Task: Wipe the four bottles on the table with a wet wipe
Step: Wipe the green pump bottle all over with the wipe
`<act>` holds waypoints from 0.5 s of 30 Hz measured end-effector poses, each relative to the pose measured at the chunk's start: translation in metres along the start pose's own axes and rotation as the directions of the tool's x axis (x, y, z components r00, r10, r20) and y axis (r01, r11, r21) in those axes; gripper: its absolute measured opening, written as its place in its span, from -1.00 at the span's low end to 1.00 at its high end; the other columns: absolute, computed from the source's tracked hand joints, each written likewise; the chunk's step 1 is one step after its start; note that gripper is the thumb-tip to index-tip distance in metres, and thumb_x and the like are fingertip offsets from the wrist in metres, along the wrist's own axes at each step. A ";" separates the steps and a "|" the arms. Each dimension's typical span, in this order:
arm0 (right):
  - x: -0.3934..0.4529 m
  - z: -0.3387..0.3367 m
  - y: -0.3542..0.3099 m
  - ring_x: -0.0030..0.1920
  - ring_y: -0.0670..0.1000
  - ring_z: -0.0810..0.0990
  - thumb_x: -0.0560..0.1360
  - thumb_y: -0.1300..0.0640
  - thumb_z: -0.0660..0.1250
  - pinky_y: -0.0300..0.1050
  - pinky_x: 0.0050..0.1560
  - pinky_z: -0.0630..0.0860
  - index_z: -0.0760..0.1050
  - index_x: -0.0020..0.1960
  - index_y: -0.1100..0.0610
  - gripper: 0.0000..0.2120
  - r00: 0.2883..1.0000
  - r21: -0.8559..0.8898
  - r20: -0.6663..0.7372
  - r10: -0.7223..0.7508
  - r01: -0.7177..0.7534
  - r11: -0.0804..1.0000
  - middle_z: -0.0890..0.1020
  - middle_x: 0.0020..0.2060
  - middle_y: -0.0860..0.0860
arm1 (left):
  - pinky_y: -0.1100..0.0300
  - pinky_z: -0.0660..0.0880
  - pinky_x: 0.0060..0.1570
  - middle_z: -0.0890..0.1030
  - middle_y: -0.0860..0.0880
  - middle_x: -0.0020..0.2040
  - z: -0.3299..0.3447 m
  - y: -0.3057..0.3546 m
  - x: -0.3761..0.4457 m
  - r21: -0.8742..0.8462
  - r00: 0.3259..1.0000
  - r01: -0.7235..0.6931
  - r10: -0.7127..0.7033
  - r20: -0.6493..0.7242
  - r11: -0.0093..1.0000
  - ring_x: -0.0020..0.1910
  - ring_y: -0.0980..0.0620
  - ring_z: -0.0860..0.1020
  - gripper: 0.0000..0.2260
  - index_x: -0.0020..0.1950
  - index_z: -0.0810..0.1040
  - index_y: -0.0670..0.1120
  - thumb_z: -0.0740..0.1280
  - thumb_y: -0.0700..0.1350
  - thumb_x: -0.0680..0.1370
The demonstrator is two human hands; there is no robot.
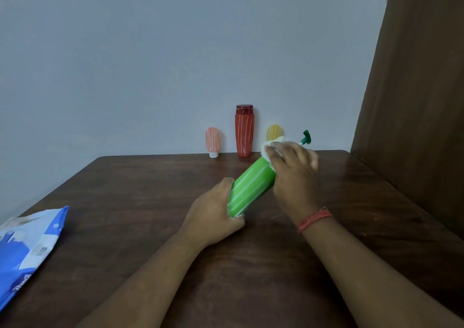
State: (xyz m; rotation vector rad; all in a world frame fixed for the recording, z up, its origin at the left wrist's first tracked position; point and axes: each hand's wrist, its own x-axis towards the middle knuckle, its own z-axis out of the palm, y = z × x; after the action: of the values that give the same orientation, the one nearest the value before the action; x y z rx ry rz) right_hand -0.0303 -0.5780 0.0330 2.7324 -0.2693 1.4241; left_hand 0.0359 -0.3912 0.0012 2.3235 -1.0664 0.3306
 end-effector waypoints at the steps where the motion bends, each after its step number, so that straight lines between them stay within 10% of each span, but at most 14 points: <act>1: -0.001 0.000 -0.006 0.32 0.11 0.42 0.40 0.23 0.03 0.16 0.36 0.22 0.55 0.27 0.09 -0.47 0.998 0.033 0.011 -0.066 0.065 0.997 0.57 0.23 0.00 | 0.03 0.54 -0.14 0.51 0.10 0.00 0.000 -0.001 0.000 -0.007 1.000 0.005 -0.005 0.001 1.000 -0.09 0.06 0.53 -0.45 0.27 0.33 0.07 0.48 0.06 0.36; 4: -0.003 0.004 -0.013 0.35 0.11 0.45 0.40 0.20 -0.02 0.25 0.46 0.17 0.56 0.26 0.10 -0.45 0.963 0.072 0.090 -0.255 0.249 0.966 0.59 0.22 0.00 | 0.06 0.53 -0.17 0.50 0.11 -0.01 0.000 -0.002 0.000 -0.029 1.000 0.011 -0.011 -0.004 1.000 -0.11 0.07 0.53 -0.44 0.27 0.33 0.07 0.48 0.05 0.35; 10: 0.001 0.006 0.016 0.33 0.17 0.47 0.40 0.37 0.13 0.24 0.49 0.17 0.53 0.30 0.20 -0.50 0.998 0.025 -0.058 -0.024 0.025 0.999 0.58 0.24 0.12 | 0.05 0.53 -0.13 0.51 0.12 0.01 0.000 -0.001 0.001 -0.014 1.000 -0.007 0.007 -0.003 1.000 -0.08 0.07 0.53 -0.46 0.27 0.33 0.09 0.48 0.07 0.38; 15: -0.005 0.014 -0.007 0.29 0.18 0.51 0.41 0.31 -0.01 0.17 0.44 0.23 0.56 0.27 0.23 -0.45 0.953 0.103 0.024 -0.301 0.297 0.949 0.61 0.22 0.12 | 0.10 0.55 -0.18 0.51 0.11 -0.02 -0.002 -0.005 0.002 -0.090 0.998 0.061 -0.060 0.013 0.994 -0.12 0.13 0.54 -0.43 0.28 0.31 0.10 0.51 0.05 0.36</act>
State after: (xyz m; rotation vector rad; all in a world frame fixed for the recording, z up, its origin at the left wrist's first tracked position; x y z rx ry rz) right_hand -0.0207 -0.5724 0.0216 2.7289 0.2133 1.3331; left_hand 0.0415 -0.3888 0.0014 2.2736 -0.9930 0.2424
